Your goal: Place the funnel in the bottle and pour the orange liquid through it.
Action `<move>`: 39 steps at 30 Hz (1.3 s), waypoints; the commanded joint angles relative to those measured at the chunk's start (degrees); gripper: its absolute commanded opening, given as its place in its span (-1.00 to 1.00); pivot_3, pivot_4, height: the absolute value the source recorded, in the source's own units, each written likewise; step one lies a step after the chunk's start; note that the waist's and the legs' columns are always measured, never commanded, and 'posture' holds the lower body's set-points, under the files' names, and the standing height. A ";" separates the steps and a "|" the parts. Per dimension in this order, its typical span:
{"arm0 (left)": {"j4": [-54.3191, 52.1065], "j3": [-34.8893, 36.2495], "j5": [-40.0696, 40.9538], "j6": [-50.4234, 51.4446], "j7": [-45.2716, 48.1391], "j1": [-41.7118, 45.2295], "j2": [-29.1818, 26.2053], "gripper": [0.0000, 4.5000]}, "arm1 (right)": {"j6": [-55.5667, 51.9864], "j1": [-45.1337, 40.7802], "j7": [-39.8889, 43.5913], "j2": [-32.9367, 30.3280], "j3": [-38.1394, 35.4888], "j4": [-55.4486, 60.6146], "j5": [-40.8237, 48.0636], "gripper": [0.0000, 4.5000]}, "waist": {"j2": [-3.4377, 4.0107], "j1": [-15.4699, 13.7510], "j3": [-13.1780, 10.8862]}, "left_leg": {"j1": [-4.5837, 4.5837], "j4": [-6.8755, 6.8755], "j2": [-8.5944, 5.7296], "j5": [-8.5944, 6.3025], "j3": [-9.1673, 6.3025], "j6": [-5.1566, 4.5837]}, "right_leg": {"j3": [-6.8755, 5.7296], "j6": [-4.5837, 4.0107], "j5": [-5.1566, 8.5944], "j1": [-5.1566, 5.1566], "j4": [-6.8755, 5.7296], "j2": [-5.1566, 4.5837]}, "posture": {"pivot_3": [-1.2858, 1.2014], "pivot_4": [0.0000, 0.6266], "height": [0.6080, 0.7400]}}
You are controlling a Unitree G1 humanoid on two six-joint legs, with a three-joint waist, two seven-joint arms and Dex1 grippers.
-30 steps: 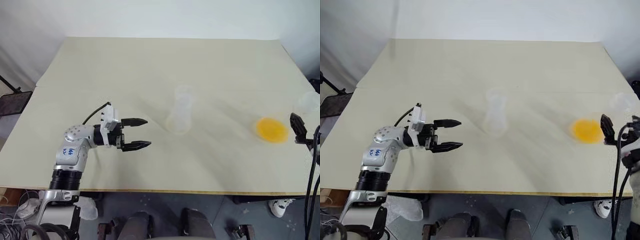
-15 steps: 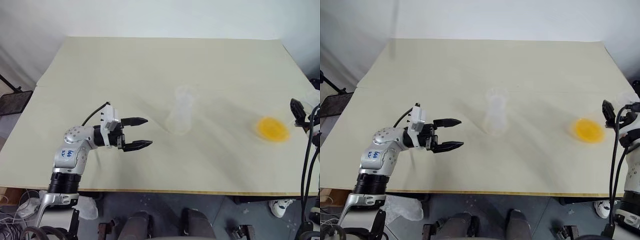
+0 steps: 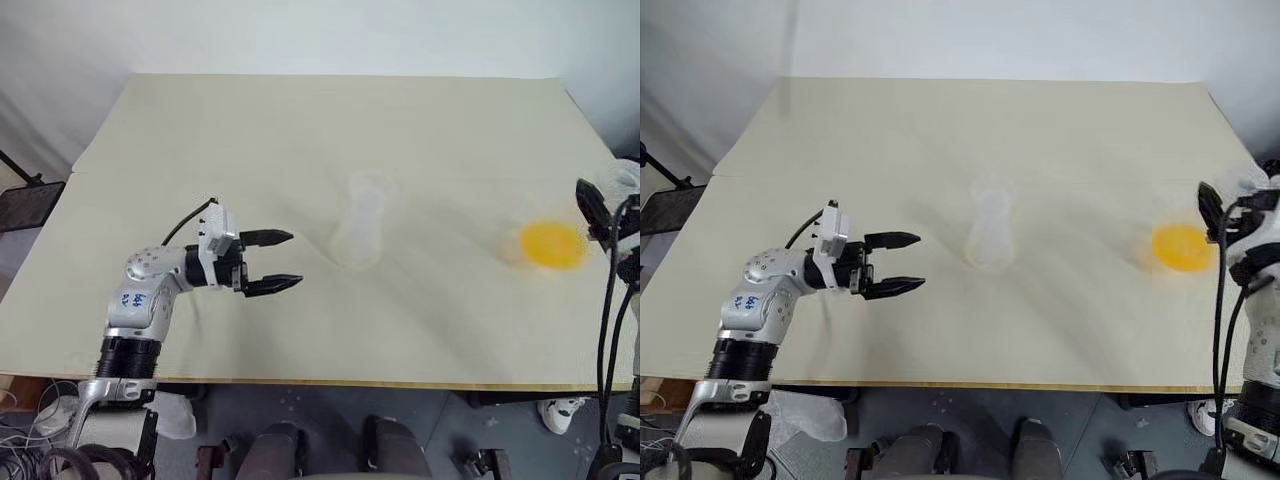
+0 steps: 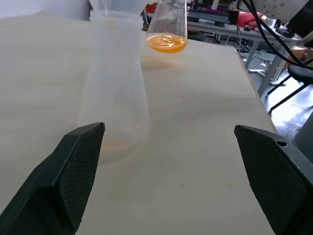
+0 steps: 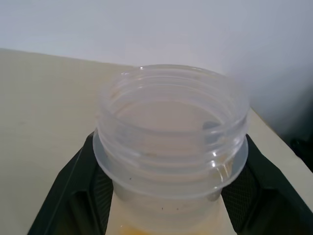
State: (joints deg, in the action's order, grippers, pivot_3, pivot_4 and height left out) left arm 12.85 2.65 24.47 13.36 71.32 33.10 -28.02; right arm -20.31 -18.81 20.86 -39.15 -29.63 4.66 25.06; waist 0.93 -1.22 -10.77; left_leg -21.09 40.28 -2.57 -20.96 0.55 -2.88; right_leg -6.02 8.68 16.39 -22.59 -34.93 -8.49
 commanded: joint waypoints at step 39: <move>28.69 -1.01 -4.68 -16.05 11.38 17.96 4.27 1.00 | 5.58 -27.56 2.00 -4.16 50.01 12.14 -58.54 0.09 | -0.06 1.42 -0.03 | -0.21 -0.11 -0.05 0.00 -0.06 0.00 | -0.13 0.00 0.00 -0.22 0.01 0.00 | 0.03 -0.52 1.00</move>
State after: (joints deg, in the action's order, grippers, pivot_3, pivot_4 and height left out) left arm 41.54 1.08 19.78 -1.75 82.57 49.41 -23.66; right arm -16.62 -44.73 22.93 -43.57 21.11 15.97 -31.31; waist 0.87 0.20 -10.80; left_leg -21.30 40.16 -2.62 -20.96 0.50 -2.89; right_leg -6.15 8.68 16.39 -22.82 -34.92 -8.48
